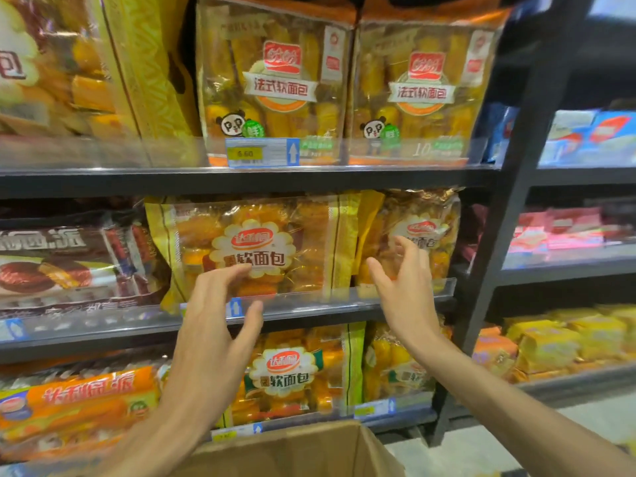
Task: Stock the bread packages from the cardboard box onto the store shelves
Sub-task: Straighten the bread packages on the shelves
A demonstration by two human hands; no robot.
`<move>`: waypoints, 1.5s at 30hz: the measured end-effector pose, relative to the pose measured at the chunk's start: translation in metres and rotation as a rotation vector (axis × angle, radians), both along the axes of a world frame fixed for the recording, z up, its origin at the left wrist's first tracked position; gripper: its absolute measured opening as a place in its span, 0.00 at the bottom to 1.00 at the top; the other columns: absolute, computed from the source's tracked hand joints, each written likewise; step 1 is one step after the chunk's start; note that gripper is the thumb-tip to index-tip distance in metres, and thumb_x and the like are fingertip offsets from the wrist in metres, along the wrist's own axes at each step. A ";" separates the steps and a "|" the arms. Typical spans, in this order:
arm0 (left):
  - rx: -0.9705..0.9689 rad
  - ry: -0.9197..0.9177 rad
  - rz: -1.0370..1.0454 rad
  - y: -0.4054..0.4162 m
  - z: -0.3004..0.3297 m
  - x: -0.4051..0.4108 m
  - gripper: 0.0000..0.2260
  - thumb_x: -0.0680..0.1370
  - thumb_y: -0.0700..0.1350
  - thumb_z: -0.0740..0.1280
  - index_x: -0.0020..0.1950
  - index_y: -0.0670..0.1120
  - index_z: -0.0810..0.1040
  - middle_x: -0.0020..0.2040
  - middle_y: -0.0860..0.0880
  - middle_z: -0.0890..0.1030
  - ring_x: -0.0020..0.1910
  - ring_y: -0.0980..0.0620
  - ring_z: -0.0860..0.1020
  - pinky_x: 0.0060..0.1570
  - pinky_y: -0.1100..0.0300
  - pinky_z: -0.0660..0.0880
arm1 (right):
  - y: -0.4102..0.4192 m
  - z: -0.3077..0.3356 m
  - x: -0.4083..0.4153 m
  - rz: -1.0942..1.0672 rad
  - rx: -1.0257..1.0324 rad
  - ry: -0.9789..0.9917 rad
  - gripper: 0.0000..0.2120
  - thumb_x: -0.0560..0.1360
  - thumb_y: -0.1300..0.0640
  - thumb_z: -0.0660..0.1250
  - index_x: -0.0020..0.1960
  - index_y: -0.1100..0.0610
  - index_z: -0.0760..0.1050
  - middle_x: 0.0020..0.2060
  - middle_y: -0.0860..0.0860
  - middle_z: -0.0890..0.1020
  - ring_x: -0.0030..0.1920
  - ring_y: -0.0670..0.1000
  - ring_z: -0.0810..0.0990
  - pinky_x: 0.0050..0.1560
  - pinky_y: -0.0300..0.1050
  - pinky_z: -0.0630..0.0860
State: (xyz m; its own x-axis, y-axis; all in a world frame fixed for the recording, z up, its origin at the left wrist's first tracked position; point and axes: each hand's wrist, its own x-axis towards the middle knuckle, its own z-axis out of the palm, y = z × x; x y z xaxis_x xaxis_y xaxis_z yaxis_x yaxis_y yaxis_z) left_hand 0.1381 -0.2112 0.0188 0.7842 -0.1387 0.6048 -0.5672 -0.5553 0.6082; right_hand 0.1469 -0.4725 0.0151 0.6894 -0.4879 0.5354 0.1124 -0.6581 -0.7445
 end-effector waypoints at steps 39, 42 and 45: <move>0.303 0.455 -0.060 -0.248 -0.020 0.021 0.40 0.84 0.54 0.63 0.84 0.54 0.36 0.83 0.45 0.34 0.83 0.44 0.39 0.81 0.47 0.50 | -0.121 -0.010 0.041 0.035 0.257 0.150 0.48 0.80 0.40 0.67 0.85 0.51 0.37 0.85 0.53 0.52 0.83 0.58 0.56 0.78 0.60 0.61; 0.354 0.453 -0.076 -0.233 -0.017 0.018 0.40 0.84 0.55 0.63 0.83 0.55 0.35 0.82 0.48 0.31 0.83 0.47 0.37 0.81 0.49 0.49 | -0.114 -0.007 0.028 0.077 0.257 0.142 0.50 0.80 0.40 0.67 0.84 0.52 0.35 0.85 0.51 0.46 0.84 0.55 0.50 0.81 0.57 0.54; 0.375 0.371 -0.140 -0.210 -0.011 0.013 0.38 0.83 0.56 0.62 0.83 0.57 0.39 0.83 0.55 0.35 0.84 0.52 0.45 0.81 0.52 0.53 | -0.102 0.002 0.010 0.106 0.216 0.104 0.45 0.79 0.40 0.67 0.85 0.50 0.45 0.84 0.50 0.55 0.82 0.54 0.58 0.79 0.57 0.59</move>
State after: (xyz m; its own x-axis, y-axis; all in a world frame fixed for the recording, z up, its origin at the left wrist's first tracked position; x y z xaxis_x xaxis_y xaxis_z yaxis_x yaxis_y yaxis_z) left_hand 0.1515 -0.4214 0.0074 0.8940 -0.4105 0.1798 -0.4366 -0.7073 0.5561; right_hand 0.1565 -0.5743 0.0168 0.7888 -0.5052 0.3500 0.0874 -0.4714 -0.8776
